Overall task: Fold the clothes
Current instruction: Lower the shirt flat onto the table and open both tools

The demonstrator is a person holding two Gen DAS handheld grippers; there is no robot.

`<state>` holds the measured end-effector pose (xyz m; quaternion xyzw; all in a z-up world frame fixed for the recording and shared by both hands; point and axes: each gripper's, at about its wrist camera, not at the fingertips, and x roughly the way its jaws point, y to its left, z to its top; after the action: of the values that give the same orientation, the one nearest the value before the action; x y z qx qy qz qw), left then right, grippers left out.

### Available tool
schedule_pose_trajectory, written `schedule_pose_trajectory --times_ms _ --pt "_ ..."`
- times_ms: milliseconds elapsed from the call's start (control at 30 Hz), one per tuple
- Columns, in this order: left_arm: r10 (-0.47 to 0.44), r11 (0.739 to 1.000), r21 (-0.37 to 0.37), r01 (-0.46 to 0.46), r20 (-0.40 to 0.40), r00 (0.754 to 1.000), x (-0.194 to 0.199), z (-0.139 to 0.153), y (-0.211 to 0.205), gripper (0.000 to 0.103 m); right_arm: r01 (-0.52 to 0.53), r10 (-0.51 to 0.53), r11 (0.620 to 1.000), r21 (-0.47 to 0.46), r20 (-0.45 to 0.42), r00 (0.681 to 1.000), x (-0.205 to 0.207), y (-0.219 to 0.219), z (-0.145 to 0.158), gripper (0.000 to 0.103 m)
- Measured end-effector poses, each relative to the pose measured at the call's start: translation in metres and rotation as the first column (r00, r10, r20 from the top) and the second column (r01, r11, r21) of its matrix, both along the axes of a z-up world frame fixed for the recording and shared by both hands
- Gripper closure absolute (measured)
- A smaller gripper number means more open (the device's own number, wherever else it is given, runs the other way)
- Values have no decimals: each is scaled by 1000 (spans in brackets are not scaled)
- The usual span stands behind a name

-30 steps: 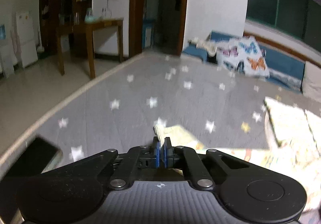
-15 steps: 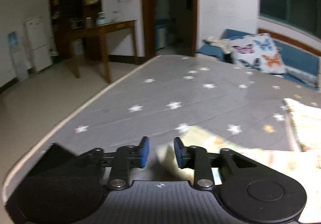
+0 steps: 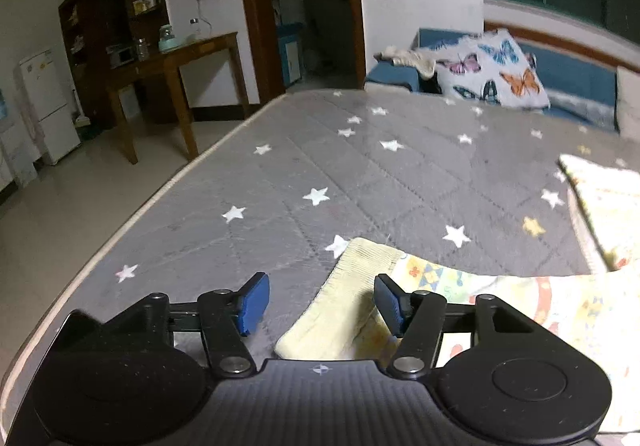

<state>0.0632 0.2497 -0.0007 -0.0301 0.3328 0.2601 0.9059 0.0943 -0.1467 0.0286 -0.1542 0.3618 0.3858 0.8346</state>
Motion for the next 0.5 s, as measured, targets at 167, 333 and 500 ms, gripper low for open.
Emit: schedule_pose_trajectory --times_ms 167,333,500 --pt "6 998 65 -4 -31 1000 23 -7 5 30 50 -50 999 -14 -24 998 9 -8 -10 62" --pt "18 994 109 -13 -40 999 33 -12 15 17 79 -80 997 -26 -51 995 13 -13 -19 61" --pt "25 988 155 -18 -46 999 41 -15 20 0 93 -94 995 -35 -60 994 14 -15 -25 50"
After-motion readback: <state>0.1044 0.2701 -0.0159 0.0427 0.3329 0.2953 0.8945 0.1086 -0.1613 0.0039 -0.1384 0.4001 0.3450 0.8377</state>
